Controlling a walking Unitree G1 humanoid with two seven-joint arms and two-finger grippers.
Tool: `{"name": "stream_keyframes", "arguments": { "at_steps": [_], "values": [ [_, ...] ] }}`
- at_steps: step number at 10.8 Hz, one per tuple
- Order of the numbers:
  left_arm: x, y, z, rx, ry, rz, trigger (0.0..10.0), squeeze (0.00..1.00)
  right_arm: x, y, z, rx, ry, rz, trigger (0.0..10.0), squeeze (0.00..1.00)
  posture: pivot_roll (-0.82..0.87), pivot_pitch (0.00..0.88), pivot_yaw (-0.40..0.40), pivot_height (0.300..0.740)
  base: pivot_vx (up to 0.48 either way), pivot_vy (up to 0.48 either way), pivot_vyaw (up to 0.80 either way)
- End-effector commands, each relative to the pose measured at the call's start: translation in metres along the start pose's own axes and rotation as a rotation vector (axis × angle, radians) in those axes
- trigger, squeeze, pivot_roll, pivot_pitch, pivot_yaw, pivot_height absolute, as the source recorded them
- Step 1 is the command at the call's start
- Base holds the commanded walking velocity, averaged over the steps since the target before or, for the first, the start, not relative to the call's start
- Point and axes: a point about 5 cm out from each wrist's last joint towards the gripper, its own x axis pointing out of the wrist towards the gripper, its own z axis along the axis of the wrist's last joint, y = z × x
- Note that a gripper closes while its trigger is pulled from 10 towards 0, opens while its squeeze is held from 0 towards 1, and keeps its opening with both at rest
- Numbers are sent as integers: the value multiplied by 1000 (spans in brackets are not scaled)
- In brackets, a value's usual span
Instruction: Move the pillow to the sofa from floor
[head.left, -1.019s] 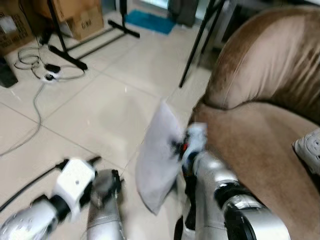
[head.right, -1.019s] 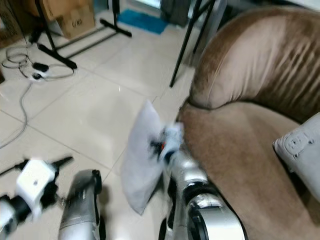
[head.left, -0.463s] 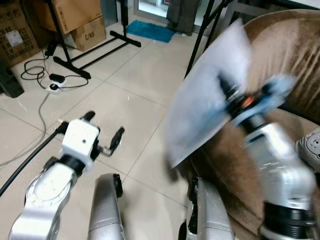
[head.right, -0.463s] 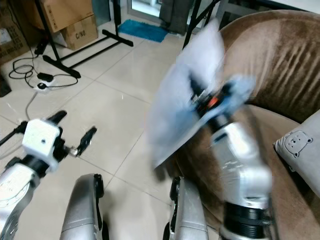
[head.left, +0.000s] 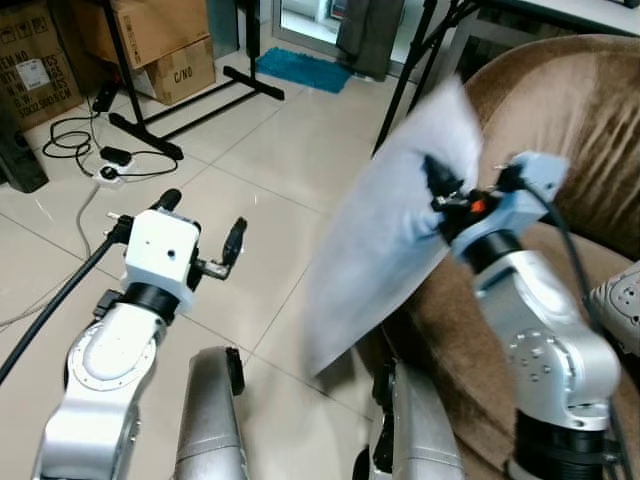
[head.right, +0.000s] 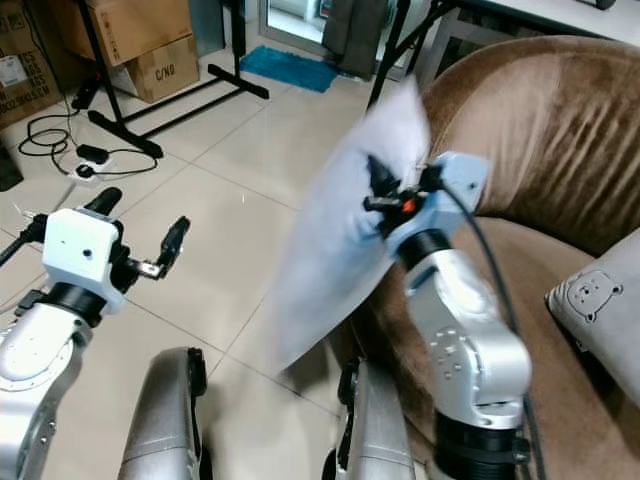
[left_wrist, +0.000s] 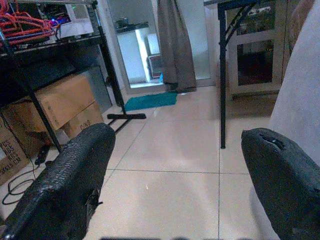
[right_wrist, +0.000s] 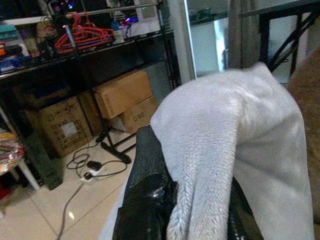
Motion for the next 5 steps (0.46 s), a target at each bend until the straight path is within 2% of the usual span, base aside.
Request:
{"name": "stream_keyframes", "arguments": {
  "at_steps": [1,2,3,5],
  "values": [
    [1,-4,3,10,-10,6,10000,408,1,4,15,-18,-64,10,10000,0,158,0,-132,561,0,0,0],
    [0,-5,0,6,5,13,10000,408,2,5,14,-30,-56,11,10000,0,155,0,-132,576,0,0,0],
    [-2,-5,-7,31,38,9,10000,404,0,-1,10,-34,-38,-20,10000,0,151,0,-129,591,0,0,0],
    [-4,-6,-13,29,64,16,10000,408,-6,-7,-1,-24,1,-61,10000,0,144,0,-123,621,0,0,0]
  ]
}}
